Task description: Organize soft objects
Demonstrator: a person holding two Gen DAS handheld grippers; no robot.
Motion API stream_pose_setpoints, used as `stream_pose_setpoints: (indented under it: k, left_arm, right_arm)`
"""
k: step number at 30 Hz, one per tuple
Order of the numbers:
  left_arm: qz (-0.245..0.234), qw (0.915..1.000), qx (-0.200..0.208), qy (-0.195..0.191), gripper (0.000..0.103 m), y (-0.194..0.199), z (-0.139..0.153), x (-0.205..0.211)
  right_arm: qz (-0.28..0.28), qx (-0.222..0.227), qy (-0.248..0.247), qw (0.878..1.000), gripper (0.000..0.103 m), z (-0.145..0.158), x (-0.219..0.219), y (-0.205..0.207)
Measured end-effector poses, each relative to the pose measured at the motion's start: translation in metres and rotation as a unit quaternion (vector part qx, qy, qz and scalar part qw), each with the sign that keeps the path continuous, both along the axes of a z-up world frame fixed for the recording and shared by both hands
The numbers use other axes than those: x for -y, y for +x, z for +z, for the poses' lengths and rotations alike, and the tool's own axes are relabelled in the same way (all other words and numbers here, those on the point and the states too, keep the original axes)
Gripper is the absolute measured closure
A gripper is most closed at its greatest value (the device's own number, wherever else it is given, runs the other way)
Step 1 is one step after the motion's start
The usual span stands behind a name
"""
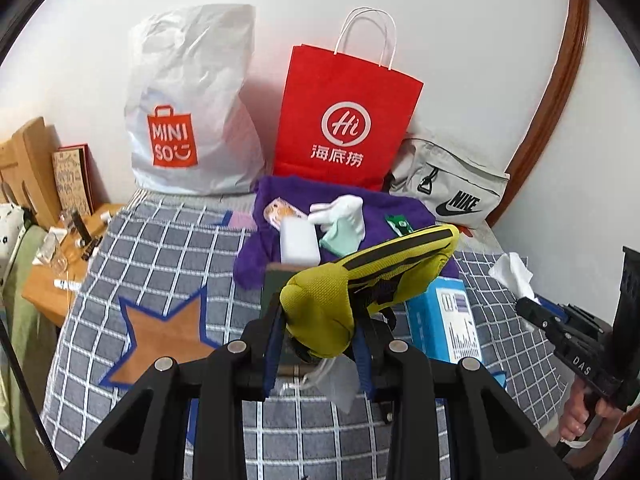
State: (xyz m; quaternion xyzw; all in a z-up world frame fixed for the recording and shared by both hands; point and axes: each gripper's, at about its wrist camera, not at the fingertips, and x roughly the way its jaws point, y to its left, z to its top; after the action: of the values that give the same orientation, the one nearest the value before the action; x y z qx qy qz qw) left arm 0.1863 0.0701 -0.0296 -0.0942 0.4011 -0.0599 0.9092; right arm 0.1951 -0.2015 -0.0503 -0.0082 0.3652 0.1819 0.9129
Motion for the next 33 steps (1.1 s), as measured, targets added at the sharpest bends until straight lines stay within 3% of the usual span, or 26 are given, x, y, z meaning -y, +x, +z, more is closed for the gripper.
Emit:
stream_pose_setpoints:
  k: [15,33]
  left_arm:
    - [-0.009,0.9999,-0.011,-0.004,0.073,0.070,-0.008,0.008]
    - [0.069,0.9962,-0.053,-0.005,0.073,0.129,-0.053,-0.034]
  right_arm:
    - [-0.013,0.014,-0.009,1.000,0.083,0.005,0.005,0.071]
    - [-0.009,-0.016,-0.011,1.000,0.083,-0.029,0.000,0.166]
